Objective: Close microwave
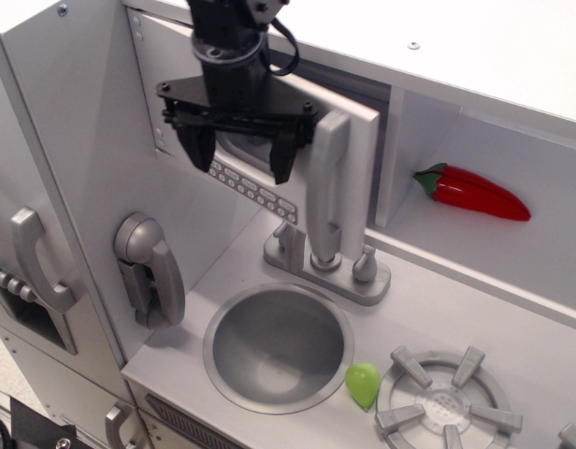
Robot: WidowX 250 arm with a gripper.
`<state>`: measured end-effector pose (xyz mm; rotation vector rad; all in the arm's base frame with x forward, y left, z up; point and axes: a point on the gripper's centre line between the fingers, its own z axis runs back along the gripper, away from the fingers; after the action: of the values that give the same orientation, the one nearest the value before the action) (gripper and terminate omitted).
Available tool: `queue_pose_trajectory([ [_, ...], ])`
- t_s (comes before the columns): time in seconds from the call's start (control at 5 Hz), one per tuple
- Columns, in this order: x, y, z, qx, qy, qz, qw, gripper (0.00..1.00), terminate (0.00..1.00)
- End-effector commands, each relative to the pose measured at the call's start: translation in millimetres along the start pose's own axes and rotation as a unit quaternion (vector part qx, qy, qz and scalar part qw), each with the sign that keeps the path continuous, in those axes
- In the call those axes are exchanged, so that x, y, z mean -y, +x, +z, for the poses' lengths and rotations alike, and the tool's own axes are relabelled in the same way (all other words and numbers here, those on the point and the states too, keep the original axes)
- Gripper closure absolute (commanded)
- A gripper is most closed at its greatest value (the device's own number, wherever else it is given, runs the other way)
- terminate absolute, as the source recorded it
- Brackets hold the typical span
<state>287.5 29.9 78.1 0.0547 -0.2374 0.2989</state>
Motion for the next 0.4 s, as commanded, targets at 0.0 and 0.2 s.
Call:
queue_pose_trajectory([
  [0.0,6.0,19.2,10.2,0.037,-0.009,0.005,0.9993,0.00,0.00],
  [0.2,6.1,25.3,16.4,0.104,-0.038,0.023,0.9936,0.00,0.00],
])
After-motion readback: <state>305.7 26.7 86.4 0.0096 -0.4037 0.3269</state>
